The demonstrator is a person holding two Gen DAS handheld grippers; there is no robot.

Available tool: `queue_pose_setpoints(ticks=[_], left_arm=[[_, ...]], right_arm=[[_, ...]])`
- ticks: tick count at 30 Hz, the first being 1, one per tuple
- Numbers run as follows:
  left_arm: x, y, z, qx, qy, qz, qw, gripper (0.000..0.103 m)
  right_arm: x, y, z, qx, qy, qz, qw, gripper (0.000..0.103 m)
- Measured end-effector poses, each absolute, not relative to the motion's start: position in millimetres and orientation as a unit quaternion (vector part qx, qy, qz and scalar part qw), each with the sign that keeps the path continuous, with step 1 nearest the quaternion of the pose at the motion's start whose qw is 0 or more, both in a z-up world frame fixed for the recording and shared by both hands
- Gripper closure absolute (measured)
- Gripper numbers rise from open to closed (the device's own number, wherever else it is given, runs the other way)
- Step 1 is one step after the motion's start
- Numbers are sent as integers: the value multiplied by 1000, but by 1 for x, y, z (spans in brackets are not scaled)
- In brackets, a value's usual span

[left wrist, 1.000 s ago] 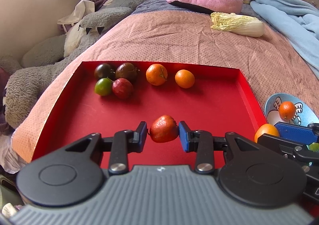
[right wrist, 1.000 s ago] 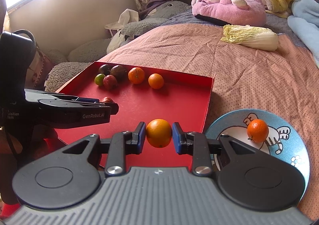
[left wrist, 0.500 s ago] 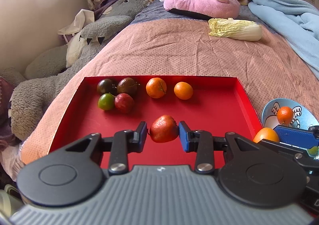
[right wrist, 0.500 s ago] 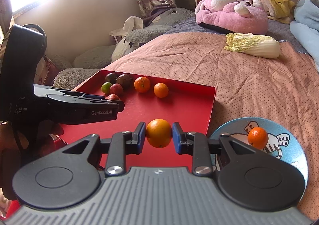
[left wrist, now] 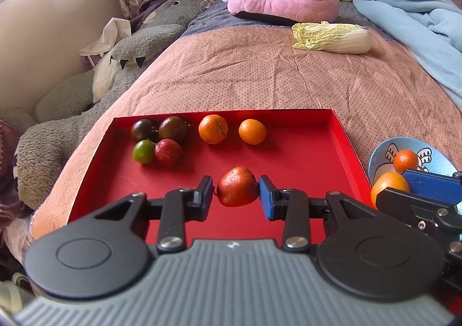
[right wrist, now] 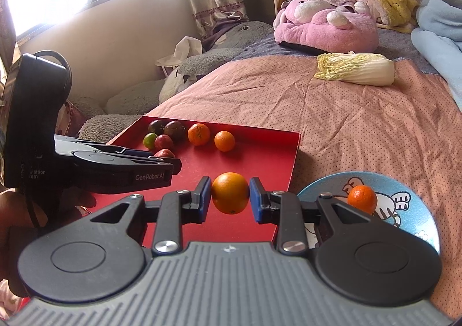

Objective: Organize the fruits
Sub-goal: 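Carry the small orange and red tomato over to the blue tiger plate, then release the small orange with the right gripper while the left lowers the red tomato onto the plate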

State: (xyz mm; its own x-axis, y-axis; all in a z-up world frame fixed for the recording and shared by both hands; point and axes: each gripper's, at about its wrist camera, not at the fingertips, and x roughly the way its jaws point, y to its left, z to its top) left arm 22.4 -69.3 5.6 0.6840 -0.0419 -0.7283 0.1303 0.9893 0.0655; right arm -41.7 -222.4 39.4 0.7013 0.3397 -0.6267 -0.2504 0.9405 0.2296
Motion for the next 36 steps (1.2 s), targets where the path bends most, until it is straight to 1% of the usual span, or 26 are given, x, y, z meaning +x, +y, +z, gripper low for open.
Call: queue_pose_setpoints(ticks=[10,20,36], left_arm=[[18,-92,13,67,387,-68,917,65],[12,-118,15,78,383,-95,916,65],[-3,-145,15,96,378,-129,912,65]], right_arm=[[-50,-256,40,86,345,122,927,69],[-63,-294,28,99,347,74,930,69],[-61,-338,-25,113,383,4,917,69]])
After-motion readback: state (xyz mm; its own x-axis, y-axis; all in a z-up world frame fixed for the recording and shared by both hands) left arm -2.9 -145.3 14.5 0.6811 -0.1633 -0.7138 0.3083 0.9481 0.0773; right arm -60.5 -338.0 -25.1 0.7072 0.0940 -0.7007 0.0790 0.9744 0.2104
